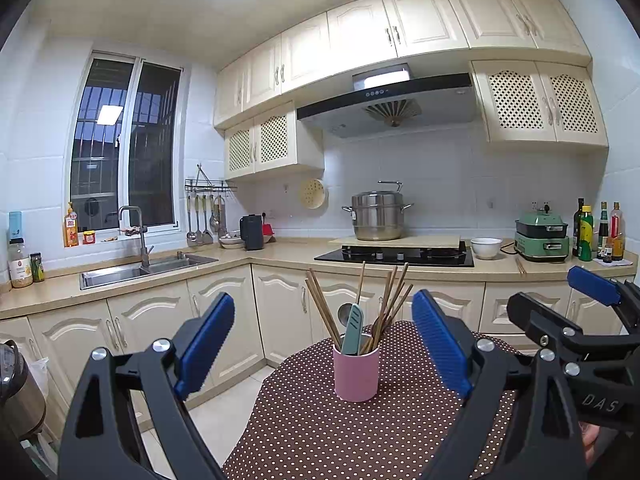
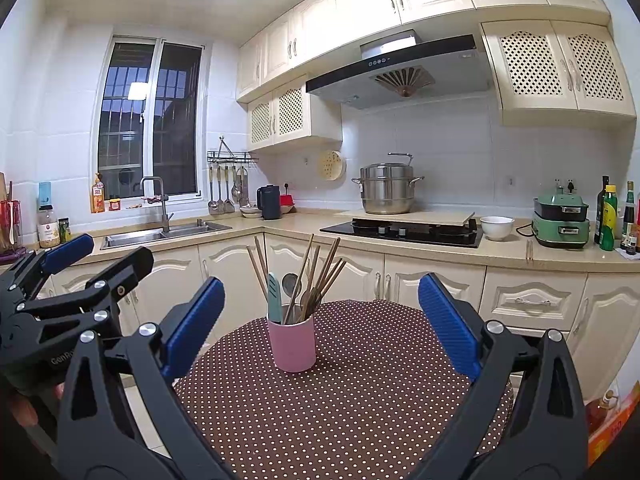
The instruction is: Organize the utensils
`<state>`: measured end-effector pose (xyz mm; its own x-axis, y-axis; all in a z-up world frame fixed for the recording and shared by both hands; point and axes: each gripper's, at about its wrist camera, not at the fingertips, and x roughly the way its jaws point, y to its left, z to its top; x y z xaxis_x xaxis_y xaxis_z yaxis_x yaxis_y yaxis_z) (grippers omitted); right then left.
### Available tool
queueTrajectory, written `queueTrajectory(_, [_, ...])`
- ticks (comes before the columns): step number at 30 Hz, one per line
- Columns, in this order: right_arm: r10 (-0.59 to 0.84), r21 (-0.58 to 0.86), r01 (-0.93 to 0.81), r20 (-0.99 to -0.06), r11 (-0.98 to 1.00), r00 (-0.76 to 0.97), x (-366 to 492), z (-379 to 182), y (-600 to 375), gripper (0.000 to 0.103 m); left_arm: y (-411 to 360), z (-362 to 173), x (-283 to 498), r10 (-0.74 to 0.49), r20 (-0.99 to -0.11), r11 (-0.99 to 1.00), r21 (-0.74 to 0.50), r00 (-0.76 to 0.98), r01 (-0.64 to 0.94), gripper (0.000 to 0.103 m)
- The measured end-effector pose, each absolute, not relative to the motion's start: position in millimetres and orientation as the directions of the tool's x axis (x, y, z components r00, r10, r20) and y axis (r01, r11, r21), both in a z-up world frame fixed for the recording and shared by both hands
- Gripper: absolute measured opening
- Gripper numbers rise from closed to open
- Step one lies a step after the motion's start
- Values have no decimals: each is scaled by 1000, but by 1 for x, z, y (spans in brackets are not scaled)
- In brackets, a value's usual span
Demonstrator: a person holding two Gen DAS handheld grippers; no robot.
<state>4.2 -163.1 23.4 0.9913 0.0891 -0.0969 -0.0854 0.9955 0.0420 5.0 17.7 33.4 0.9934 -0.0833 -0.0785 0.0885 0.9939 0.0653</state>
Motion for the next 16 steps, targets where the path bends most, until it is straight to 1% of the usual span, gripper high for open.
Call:
queueTrajectory(9, [93, 50, -88, -110, 995, 990, 11, 20, -165, 96, 15, 33, 9, -72, -90, 995, 66, 993, 78, 89])
queueTrajectory(16, [94, 55, -87, -152, 995, 984, 27, 9, -169, 96, 11, 19, 31, -78, -168, 995, 48, 983, 87, 89])
